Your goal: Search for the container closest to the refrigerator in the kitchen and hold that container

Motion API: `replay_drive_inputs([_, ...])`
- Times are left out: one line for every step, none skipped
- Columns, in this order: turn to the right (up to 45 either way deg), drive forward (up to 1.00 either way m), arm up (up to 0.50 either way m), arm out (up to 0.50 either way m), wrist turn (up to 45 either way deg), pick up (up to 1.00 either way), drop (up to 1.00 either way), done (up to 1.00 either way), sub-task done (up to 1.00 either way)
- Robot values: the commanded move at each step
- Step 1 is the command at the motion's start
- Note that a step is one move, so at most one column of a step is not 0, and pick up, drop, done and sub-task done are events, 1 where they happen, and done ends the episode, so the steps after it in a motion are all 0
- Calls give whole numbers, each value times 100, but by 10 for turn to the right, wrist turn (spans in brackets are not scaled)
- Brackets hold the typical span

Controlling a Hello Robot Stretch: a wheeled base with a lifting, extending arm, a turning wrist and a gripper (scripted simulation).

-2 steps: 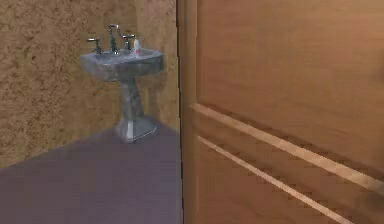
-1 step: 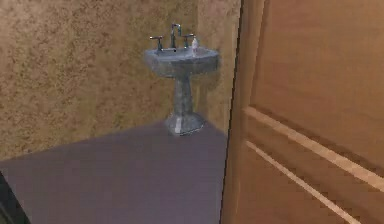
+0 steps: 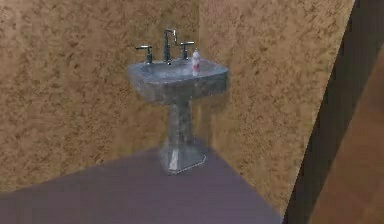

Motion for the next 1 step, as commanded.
replay_drive_inputs([-450, 0, 0, 0, 0, 0, 0, 0, 0])
